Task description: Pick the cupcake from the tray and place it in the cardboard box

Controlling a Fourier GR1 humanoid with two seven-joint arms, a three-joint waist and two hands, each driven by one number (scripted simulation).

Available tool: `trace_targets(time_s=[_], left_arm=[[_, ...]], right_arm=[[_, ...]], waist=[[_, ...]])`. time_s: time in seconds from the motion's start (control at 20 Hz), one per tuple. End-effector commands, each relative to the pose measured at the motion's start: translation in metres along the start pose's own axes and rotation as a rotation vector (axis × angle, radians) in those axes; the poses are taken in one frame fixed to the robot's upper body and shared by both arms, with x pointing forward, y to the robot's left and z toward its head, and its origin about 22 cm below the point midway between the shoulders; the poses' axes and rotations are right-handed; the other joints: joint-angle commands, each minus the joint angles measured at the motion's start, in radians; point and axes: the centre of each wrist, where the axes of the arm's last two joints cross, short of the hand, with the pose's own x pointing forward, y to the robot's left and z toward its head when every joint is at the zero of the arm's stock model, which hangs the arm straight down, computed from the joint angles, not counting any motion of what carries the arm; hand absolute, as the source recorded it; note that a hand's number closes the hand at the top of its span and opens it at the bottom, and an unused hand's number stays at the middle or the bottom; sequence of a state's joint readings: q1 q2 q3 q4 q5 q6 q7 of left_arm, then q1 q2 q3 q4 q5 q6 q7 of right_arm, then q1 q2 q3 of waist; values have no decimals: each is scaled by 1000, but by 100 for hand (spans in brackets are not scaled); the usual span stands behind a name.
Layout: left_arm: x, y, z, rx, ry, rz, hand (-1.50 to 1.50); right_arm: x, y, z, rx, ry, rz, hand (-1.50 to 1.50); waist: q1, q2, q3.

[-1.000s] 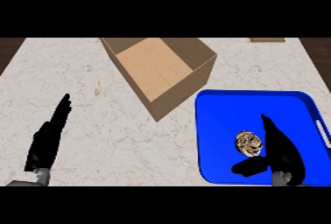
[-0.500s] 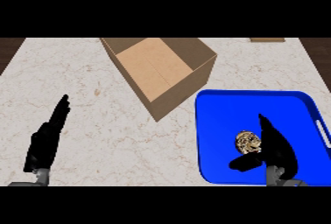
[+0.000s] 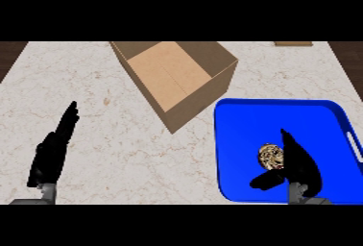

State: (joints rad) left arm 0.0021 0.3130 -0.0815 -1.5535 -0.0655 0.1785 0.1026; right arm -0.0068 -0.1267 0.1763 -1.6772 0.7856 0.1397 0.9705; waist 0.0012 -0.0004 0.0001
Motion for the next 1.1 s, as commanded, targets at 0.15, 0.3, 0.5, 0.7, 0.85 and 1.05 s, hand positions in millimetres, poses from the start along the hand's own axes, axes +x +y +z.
trace_targets(time_s=[0.15,0.3,0.5,0.7,0.85,1.05], left_arm=[[3,-8,-10,20,6,2,0],[-4,-3,-3,15,-22,0,0],[0,-5,1,-1,27,-6,0],[10,6,-6,-31,-12,-5,0],[-2,-4,-4,-27,-19,8,0],[18,1,-5,-32,-21,7,0]], right_arm=[[7,-12,-9,17,-22,-29,150],[-13,-11,-19,-142,-12,71,150],[3,9,-5,-230,-13,121,150],[8,-6,-22,-257,-119,178,150],[30,-30,-43,-251,-313,324,150],[49,-71,-65,-240,-481,430,150]], waist=[[-2,0,0],[-2,0,0],[0,0,0],[4,1,0],[35,12,1],[42,8,2]])
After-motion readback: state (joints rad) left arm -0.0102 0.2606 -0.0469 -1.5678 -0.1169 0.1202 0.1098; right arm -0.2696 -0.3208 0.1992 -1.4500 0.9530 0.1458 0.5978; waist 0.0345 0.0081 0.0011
